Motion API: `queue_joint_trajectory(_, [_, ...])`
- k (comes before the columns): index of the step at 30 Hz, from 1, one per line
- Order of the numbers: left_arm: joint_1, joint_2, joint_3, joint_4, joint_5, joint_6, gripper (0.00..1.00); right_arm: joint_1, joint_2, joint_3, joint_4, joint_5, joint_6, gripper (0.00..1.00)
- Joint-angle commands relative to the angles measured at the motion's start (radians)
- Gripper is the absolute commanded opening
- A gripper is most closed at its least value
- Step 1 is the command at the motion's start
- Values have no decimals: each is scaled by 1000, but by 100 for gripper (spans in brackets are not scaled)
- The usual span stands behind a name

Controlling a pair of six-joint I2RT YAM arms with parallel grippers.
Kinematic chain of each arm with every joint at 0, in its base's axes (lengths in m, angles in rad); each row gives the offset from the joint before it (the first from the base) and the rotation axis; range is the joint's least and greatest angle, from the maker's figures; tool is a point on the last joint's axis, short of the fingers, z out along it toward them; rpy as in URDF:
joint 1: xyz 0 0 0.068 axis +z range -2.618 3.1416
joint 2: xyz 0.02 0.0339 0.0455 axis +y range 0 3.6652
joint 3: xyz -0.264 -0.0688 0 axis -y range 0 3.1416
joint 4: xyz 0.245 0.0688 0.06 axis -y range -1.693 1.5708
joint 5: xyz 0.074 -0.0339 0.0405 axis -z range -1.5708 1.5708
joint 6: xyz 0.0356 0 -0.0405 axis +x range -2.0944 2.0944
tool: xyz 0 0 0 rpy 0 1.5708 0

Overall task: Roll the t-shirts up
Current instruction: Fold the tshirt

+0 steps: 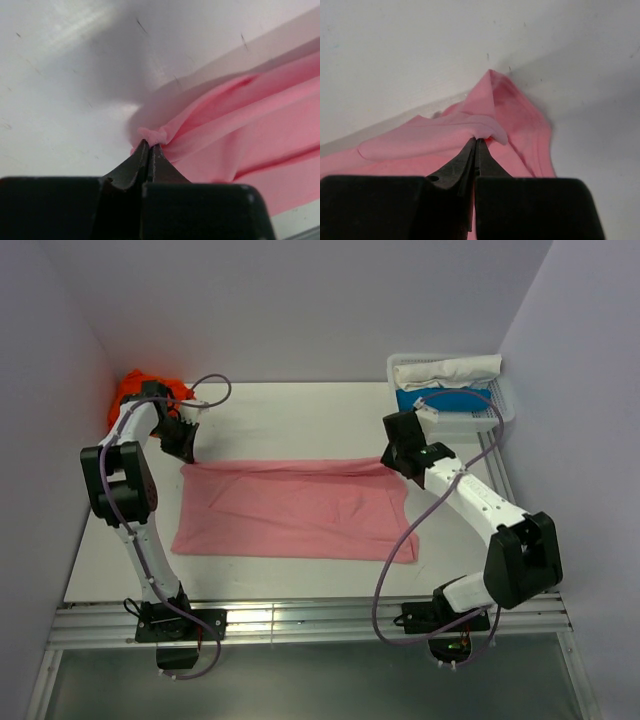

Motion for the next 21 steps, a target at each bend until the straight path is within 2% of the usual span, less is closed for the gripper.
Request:
queue_joint_trajectory(1, [-1,-102,-46,-35,12,65,0,15,-92,-66,-13,32,67,0])
queue_joint_trajectory(11, [4,-201,-233,-23,-27,144,0,60,-237,-221,-85,43,173,0])
queue_joint_trajectory(21, [16,-280,-342,29,-36,173,1,72,-366,-342,-134,32,253,0])
